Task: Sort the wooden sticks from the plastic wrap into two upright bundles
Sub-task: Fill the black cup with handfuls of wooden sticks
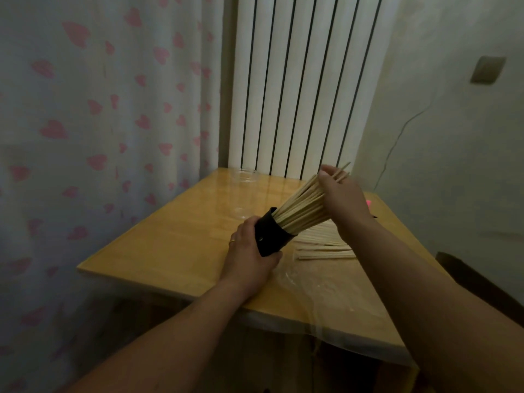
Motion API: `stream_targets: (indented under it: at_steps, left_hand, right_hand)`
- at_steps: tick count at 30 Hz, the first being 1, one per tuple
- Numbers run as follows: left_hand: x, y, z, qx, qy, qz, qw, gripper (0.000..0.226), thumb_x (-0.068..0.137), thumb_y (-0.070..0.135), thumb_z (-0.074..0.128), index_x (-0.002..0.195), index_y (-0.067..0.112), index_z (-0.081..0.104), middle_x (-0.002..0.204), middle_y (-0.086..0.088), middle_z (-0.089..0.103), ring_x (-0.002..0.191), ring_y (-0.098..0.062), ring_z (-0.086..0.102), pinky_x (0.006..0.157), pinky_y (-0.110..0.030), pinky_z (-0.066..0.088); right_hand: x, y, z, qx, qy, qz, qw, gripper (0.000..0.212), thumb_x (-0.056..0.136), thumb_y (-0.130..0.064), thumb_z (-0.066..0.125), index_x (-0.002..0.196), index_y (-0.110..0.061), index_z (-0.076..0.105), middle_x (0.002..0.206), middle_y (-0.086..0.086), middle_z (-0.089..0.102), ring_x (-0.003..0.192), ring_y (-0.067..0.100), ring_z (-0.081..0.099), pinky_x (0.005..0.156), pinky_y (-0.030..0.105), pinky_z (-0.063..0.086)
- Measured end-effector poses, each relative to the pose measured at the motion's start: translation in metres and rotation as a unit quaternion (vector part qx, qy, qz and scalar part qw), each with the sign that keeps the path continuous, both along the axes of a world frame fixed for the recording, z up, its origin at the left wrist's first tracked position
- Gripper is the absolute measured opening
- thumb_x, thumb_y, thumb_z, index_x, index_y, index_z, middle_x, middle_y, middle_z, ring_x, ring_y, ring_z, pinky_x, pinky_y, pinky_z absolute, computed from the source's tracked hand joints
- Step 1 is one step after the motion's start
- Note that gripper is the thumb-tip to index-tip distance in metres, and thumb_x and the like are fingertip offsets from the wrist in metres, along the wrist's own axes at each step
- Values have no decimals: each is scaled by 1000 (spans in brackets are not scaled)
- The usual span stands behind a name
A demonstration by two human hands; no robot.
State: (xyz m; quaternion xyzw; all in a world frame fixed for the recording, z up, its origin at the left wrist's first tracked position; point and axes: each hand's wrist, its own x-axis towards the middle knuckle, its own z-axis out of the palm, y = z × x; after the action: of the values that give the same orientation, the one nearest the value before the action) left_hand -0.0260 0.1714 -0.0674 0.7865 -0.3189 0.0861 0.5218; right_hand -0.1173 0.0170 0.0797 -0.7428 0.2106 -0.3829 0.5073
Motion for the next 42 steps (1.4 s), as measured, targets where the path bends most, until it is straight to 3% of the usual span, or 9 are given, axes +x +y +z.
stream_targets:
  at_steps: [5,9,14,22,25,29,34,38,42]
  left_hand:
    - [0,0,-1,2,-1,-2,1000,82,81,37,85,148,37,36,136,15,46,126,-12,42,104,-36,45]
    - [0,0,0,1,2,3,1000,83,79,39,85,146,38,37,134,16,47,125,-12,44,105,-39,48]
    - [1,1,2,-23,40,2,999,83,73,43,86,141,43,38,132,16,51,124,-15,53,105,-48,52]
    - [-2,4,4,-46,93,-53,993,80,81,38,86,142,41,35,133,14,58,119,-13,60,93,-37,55]
    - [-3,5,7,-59,110,-44,991,77,82,36,86,140,37,37,129,12,59,113,-14,62,87,-34,52]
    - [-4,4,8,-58,126,-46,989,78,82,38,86,142,35,37,130,11,60,114,-16,62,91,-41,56]
    - [-4,4,9,-61,135,-52,988,77,82,35,86,142,33,37,130,11,59,113,-14,61,86,-35,53]
    - [-5,5,9,-60,135,-57,987,79,82,33,86,142,35,35,130,13,57,114,-12,60,86,-30,50]
    - [-5,4,9,-69,141,-48,986,78,82,31,87,142,33,36,131,12,57,117,-13,59,87,-29,49]
  right_hand:
    - [-10,-1,6,-59,-100,-53,992,50,110,-49,45,155,-26,46,140,-3,55,126,13,53,95,33,45]
    - [-9,3,6,-189,83,33,978,48,114,-44,28,140,-21,61,132,4,63,120,22,58,107,48,48]
    - [-7,8,8,-171,54,82,980,56,100,-69,49,122,-19,62,109,-2,63,102,19,64,78,33,51]
    - [39,32,34,-358,121,33,925,46,101,-56,58,131,-21,63,131,0,60,105,11,62,76,29,54]
    - [43,28,39,-338,158,91,923,62,98,-67,57,147,-29,54,145,6,56,122,22,60,83,32,54]
    - [39,25,44,-272,20,49,961,76,97,-70,56,160,-37,32,158,5,42,136,25,53,102,47,54]
    - [35,32,51,-254,192,98,943,72,108,-67,29,140,-13,65,131,4,66,120,24,62,101,41,50]
    - [32,35,50,-254,158,79,951,72,106,-69,32,105,-11,75,99,10,73,93,28,70,92,46,58]
    - [25,32,51,-212,145,127,958,80,102,-77,26,126,-16,72,128,6,70,115,23,64,105,48,51]
